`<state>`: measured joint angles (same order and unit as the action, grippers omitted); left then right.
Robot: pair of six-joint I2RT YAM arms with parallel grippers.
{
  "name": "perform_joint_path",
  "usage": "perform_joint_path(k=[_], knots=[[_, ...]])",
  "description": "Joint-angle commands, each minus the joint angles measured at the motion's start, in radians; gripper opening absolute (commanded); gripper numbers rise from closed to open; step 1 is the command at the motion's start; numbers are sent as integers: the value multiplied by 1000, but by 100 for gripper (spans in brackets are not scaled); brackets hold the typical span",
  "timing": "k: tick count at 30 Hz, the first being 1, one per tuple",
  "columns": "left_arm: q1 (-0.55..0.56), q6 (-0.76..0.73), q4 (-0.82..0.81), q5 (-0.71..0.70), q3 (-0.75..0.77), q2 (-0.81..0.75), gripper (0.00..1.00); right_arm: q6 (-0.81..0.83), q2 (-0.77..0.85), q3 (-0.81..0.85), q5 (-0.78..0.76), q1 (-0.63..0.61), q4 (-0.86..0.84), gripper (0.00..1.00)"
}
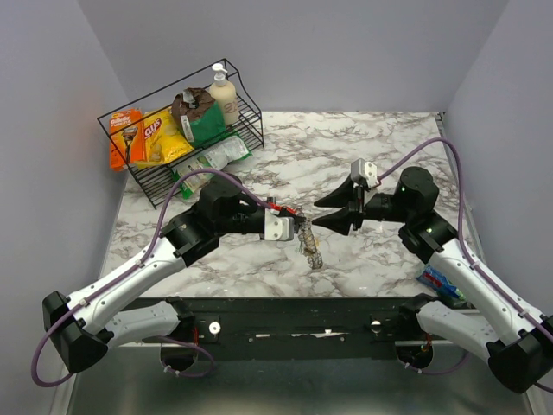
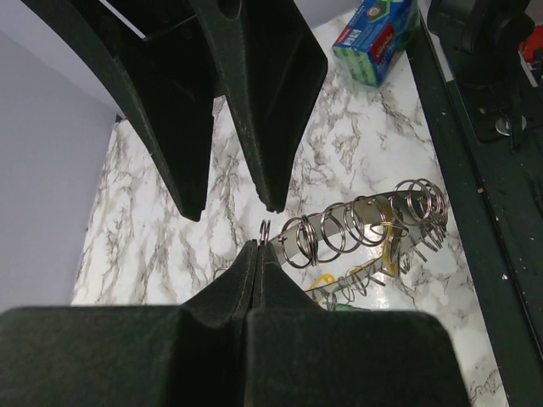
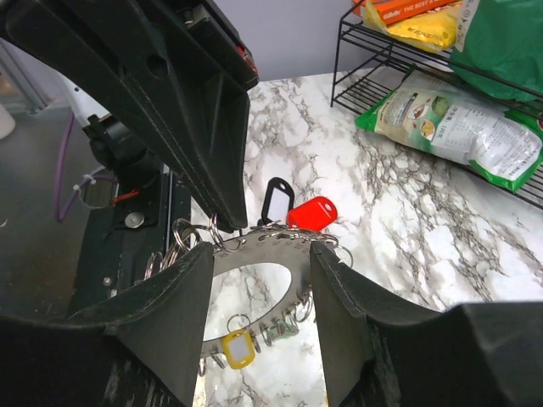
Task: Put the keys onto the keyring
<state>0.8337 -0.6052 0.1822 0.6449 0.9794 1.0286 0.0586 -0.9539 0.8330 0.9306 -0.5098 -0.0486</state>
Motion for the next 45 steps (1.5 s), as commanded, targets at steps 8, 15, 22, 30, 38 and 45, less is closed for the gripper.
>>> perform_joint_path(k=[8, 15, 22, 30, 38, 45], knots=[[5, 21, -23, 53, 50, -9, 0, 23, -12, 28, 57, -45, 32, 50], [5, 28, -32, 70, 56, 2, 0, 32, -40, 41, 33, -76, 44, 42], [5, 35, -33, 79, 56, 4, 0, 7, -69, 60, 1, -79, 46, 3], [5, 87, -76, 6, 33, -27, 15, 3, -36, 34, -56, -81, 15, 1], [-24, 153, -174, -47, -43, -123, 54, 15, 56, -78, -36, -79, -175, 0], [-87, 202, -256, 87, -77, -147, 53, 18, 103, -134, 17, -81, -309, 1]])
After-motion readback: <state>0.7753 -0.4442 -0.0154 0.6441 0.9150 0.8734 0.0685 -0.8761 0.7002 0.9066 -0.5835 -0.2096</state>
